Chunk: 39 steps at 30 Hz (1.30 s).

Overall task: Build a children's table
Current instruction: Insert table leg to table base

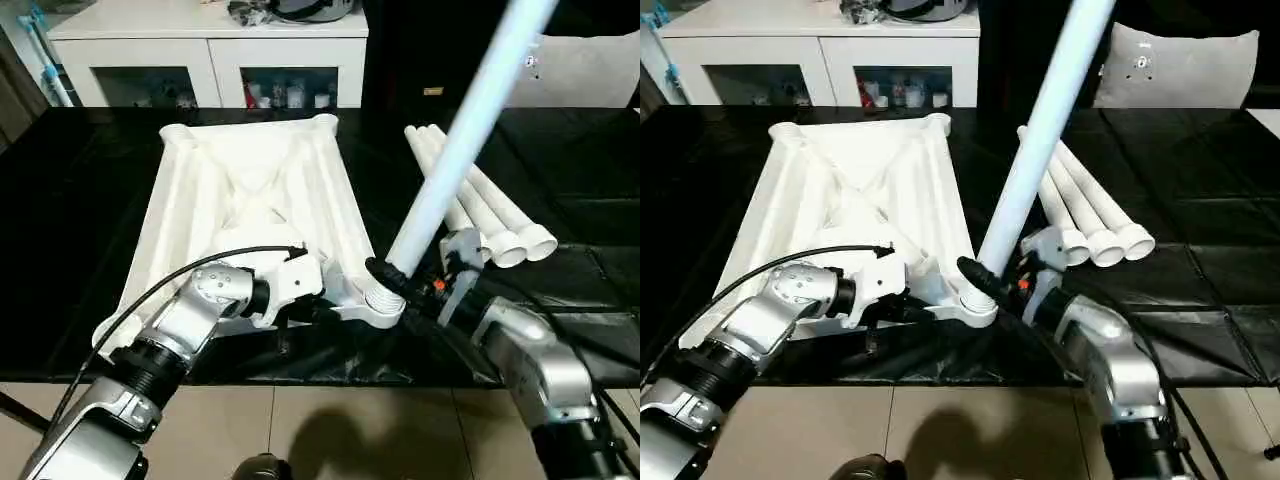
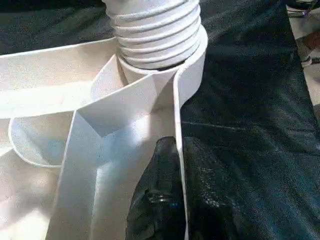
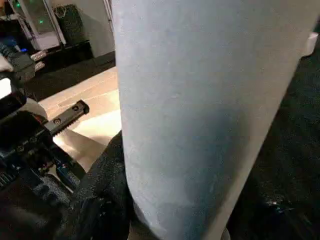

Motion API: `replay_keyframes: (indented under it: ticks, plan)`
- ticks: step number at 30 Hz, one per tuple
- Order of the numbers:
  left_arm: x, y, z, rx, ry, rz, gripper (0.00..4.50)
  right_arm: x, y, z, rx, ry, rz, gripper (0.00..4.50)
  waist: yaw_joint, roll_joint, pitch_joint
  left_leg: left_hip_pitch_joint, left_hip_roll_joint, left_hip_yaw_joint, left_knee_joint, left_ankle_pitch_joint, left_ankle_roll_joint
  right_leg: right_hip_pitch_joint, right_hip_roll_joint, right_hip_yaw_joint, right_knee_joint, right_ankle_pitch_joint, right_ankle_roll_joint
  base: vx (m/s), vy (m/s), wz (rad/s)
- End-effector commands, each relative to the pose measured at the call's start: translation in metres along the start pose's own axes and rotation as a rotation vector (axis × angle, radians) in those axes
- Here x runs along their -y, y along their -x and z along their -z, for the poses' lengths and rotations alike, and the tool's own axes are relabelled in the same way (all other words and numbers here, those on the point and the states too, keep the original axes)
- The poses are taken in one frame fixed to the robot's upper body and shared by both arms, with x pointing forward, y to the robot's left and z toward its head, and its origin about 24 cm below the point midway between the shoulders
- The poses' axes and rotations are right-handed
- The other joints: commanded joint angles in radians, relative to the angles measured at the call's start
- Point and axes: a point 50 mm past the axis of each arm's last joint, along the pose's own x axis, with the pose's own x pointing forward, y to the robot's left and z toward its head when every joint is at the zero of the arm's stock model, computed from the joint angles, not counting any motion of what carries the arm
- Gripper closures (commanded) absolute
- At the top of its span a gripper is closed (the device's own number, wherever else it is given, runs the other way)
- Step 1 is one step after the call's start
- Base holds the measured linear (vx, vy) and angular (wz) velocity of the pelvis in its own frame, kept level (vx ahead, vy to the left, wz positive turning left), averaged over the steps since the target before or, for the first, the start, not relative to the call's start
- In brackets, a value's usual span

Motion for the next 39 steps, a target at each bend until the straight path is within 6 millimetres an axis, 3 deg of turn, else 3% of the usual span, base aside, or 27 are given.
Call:
replay_keyframes:
  ticks: [1, 9, 10, 13, 15, 16, 17, 19, 26, 34, 36, 38, 39]
  plan:
    - [-0.009, 0.005, -0.013, 0.062, -0.023, -0.055, 4.5, 0.002, 0.006, 0.015, -0.075, 0.01, 0.035, 2.57, -0.004, -0.004, -0.06, 0.046, 0.065, -0.033, -0.087, -0.385, -0.05, 0.009, -0.084, 0.036, -0.106, -0.324, -0.172, 0.0, 0.0, 0.0]
    - [-0.006, 0.007, -0.01, 0.044, -0.038, -0.036, 4.5, -0.002, 0.004, 0.021, -0.146, 0.056, -0.035, 2.57, -0.006, -0.009, -0.057, 0.042, 0.066, -0.033, -0.089, -0.375, -0.039, 0.011, -0.084, 0.035, -0.107, -0.34, -0.168, 0.0, 0.0, 0.0]
    - [-0.006, 0.008, -0.01, 0.035, -0.05, -0.023, 4.5, -0.003, 0.003, 0.023, -0.176, 0.068, -0.061, 2.57, -0.008, -0.014, -0.056, 0.041, 0.066, -0.032, -0.09, -0.371, -0.038, 0.012, -0.082, 0.035, -0.108, -0.338, -0.166, 0.0, 0.0, 0.0]
    - [-0.005, 0.01, -0.009, 0.023, -0.065, -0.011, 4.5, -0.004, 0.002, 0.025, -0.218, 0.08, -0.096, 2.57, -0.01, -0.011, -0.058, 0.04, 0.065, -0.031, -0.089, -0.353, -0.032, 0.012, -0.082, 0.036, -0.105, -0.313, -0.17, 0.0, 0.0, 0.0]
    - [-0.008, 0.013, -0.008, 0.006, -0.073, 0.0, 4.5, -0.004, 0.002, 0.029, -0.302, 0.096, -0.166, 2.57, -0.012, -0.004, -0.059, 0.041, 0.064, -0.032, -0.089, -0.354, -0.033, 0.014, -0.078, 0.034, -0.103, -0.289, -0.176, 0.0, 0.0, 0.0]
    - [-0.008, 0.013, -0.008, 0.006, -0.073, 0.0, 4.5, -0.004, 0.002, 0.029, -0.302, 0.096, -0.166, 2.57, -0.013, -0.007, -0.06, 0.038, 0.064, -0.032, -0.089, -0.346, -0.031, 0.019, -0.079, 0.034, -0.102, -0.274, -0.179, 0.0, 0.0, 0.0]
    - [-0.009, 0.013, -0.007, -0.004, -0.08, 0.008, 4.5, -0.004, 0.003, 0.03, -0.329, 0.101, -0.188, 2.57, -0.01, -0.004, -0.06, 0.042, 0.066, -0.029, -0.087, -0.338, -0.026, 0.014, -0.079, 0.035, -0.102, -0.248, -0.186, 0.0, 0.0, 0.0]
    - [-0.011, 0.015, -0.008, -0.013, -0.089, 0.013, 4.5, -0.003, 0.003, 0.031, -0.347, 0.103, -0.204, 2.57, -0.011, -0.009, -0.057, 0.04, 0.065, -0.029, -0.087, -0.331, -0.019, 0.016, -0.077, 0.034, -0.1, -0.221, -0.196, 0.0, 0.0, 0.0]
    - [-0.02, 0.025, -0.005, -0.041, -0.1, 0.008, 4.5, -0.009, 0.003, 0.037, -0.36, 0.08, -0.242, 2.58, -0.015, -0.008, -0.048, 0.043, 0.067, -0.031, -0.094, -0.361, -0.025, 0.014, -0.079, 0.035, -0.105, -0.257, -0.194, 0.0, 0.0, 0.0]
    - [-0.024, 0.037, 0.001, -0.06, -0.078, -0.012, 4.5, -0.017, -0.005, 0.039, -0.329, 0.058, -0.237, 2.58, -0.029, -0.007, -0.047, 0.043, 0.068, -0.031, -0.1, -0.37, -0.032, 0.016, -0.079, 0.034, -0.103, -0.222, -0.212, 0.0, 0.0, 0.0]
    - [-0.02, 0.038, 0.003, -0.047, -0.049, -0.017, 4.5, -0.013, -0.011, 0.036, -0.291, 0.05, -0.165, 2.58, -0.031, -0.008, -0.045, 0.044, 0.068, -0.031, -0.102, -0.373, -0.033, 0.015, -0.08, 0.035, -0.105, -0.234, -0.215, 0.0, 0.0, 0.0]
    - [-0.016, 0.038, 0.004, -0.033, -0.009, -0.046, 4.5, -0.009, -0.015, 0.034, -0.273, 0.054, -0.093, 2.58, -0.04, -0.008, -0.038, 0.043, 0.069, -0.034, -0.108, -0.411, -0.05, 0.013, -0.082, 0.036, -0.106, -0.292, -0.214, 0.0, 0.0, 0.0]
    - [-0.013, 0.036, 0.001, 0.002, 0.054, -0.098, 4.5, -0.005, -0.02, 0.033, -0.258, 0.051, -0.022, 2.58, -0.043, -0.014, -0.032, 0.045, 0.067, -0.036, -0.11, -0.443, -0.058, 0.013, -0.084, 0.036, -0.112, -0.365, -0.2, 0.0, 0.0, 0.0]
